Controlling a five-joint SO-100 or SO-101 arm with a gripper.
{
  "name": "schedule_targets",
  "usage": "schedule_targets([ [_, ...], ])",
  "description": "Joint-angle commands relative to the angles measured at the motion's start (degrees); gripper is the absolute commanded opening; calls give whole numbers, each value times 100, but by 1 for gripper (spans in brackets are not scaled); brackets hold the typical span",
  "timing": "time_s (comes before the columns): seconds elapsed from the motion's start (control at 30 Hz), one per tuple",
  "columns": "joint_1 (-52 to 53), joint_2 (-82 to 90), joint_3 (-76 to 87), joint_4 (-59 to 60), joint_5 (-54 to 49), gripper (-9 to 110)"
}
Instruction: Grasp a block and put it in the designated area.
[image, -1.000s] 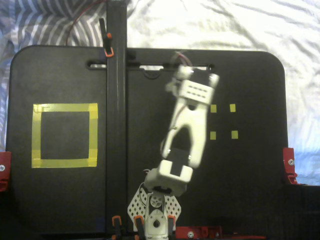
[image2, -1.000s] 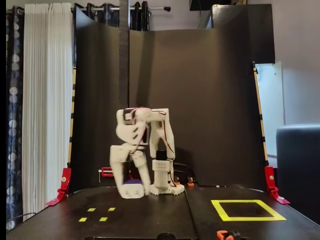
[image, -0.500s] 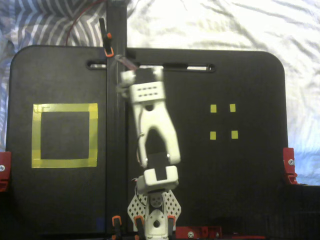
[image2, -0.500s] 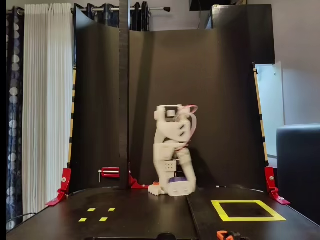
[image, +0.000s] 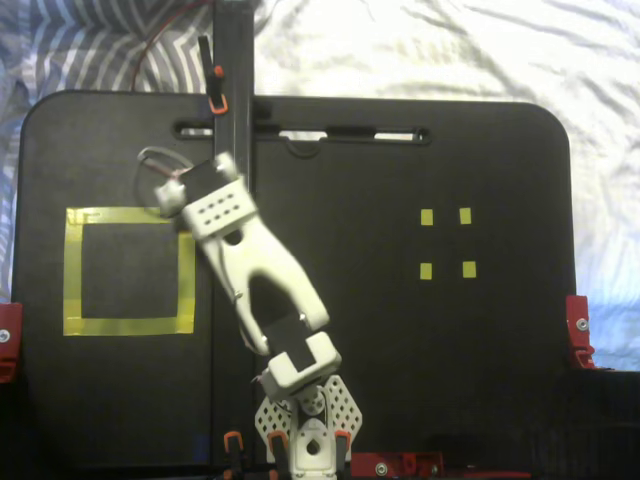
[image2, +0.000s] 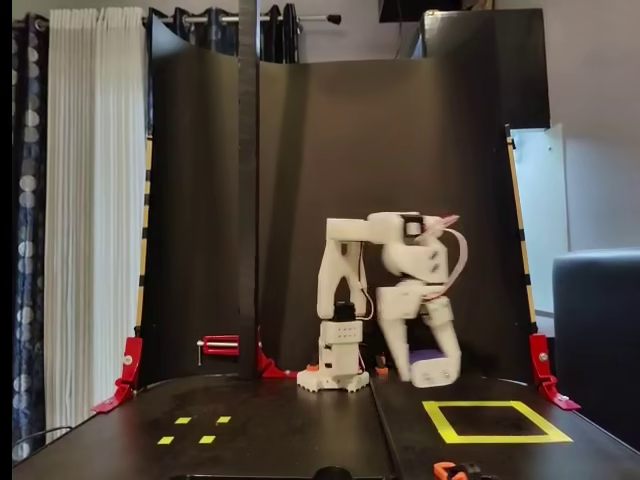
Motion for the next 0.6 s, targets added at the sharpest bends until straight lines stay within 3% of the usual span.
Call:
schedule_targets([
  [0.0,-422,378,-26,114,272,14],
  [0.57,-1635,369,220,176,1169,14],
])
